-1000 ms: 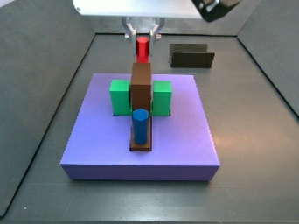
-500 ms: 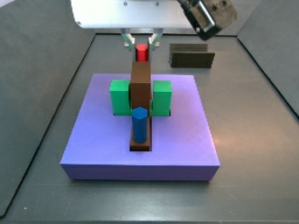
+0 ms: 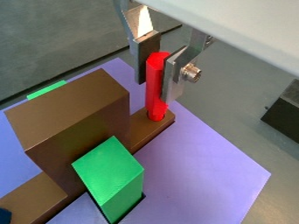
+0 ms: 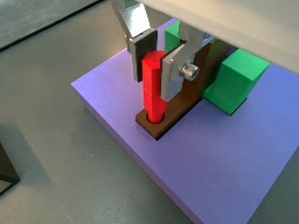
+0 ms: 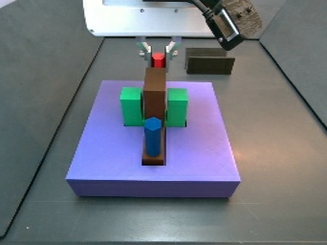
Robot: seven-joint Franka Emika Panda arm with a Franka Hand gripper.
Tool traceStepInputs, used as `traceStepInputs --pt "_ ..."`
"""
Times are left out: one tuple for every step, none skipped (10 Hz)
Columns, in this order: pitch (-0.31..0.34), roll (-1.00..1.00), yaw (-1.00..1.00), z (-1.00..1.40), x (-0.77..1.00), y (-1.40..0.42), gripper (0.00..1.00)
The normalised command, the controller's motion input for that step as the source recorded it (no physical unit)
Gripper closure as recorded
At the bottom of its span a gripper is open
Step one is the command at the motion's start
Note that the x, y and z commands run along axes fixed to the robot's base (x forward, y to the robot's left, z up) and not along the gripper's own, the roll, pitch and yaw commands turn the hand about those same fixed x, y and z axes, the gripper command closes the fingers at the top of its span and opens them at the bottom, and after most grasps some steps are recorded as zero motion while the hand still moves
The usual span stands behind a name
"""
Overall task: Pick up the red object. Move up. Place the red object on the fixture. Regrasp the red object. Move to above the board. Insert the red object.
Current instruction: Insert the red object.
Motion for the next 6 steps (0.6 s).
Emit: traceStepInputs --pt "0.0 -0.25 0.0 -0.29 0.25 -0.1 1.0" --pt "-0.017 -0.22 -0.13 -0.36 0.21 0.0 1.0" --pt "-0.024 -0.12 -0.06 -0.35 0.04 0.05 1.0" --pt "-0.033 -0.04 -0.04 -0.35 0.0 0.12 1.0" --pt "-0.01 0.0 -0.05 -0.4 0.0 0.23 1.0" --pt "0.0 -0.06 0.0 -0.38 0.0 0.12 1.0"
